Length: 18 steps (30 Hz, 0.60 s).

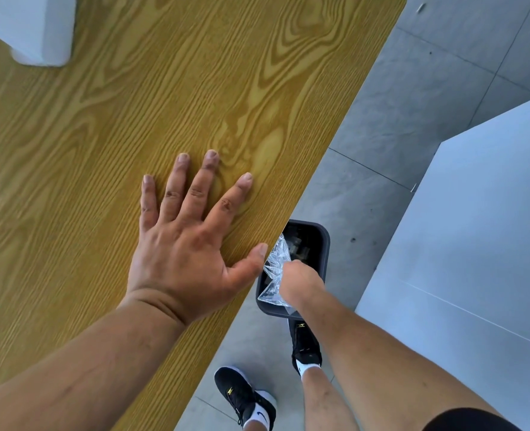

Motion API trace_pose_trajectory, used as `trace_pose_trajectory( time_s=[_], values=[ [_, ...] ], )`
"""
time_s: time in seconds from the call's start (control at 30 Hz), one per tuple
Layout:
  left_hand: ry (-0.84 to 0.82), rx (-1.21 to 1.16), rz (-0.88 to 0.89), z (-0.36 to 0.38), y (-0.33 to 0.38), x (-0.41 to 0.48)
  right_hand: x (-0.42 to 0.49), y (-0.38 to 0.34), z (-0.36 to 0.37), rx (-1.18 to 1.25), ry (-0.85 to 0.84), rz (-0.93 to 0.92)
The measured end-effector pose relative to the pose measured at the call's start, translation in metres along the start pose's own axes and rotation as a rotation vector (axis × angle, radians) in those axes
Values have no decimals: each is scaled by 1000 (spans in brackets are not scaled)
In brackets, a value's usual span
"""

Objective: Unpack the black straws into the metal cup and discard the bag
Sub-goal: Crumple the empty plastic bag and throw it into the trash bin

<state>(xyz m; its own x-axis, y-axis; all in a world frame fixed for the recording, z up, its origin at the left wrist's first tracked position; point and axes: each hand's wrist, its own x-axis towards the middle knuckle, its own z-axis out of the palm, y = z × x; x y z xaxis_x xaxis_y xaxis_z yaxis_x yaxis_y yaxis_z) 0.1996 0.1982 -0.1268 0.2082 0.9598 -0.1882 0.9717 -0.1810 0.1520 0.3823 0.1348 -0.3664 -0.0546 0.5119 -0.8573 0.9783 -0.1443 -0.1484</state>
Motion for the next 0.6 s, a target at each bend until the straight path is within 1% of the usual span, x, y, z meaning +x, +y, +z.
trace_pose_trajectory(
  time_s=[0.17, 0.33, 0.4, 0.5, 0.6],
  values=[
    [14, -11, 4, 0, 0, 0, 11, 4, 5, -43, 47, -18],
    [25, -23, 4, 2, 1, 0, 16, 6, 4, -70, 133, -39],
    [29, -26, 4, 2, 1, 0, 18, 8, 6, -21, 160, -31],
    [29, -26, 3, 2, 1, 0, 19, 6, 7, 97, 198, 45],
    [34, -32, 2, 1, 1, -1, 20, 4, 7, 123, 183, 57]
  ],
)
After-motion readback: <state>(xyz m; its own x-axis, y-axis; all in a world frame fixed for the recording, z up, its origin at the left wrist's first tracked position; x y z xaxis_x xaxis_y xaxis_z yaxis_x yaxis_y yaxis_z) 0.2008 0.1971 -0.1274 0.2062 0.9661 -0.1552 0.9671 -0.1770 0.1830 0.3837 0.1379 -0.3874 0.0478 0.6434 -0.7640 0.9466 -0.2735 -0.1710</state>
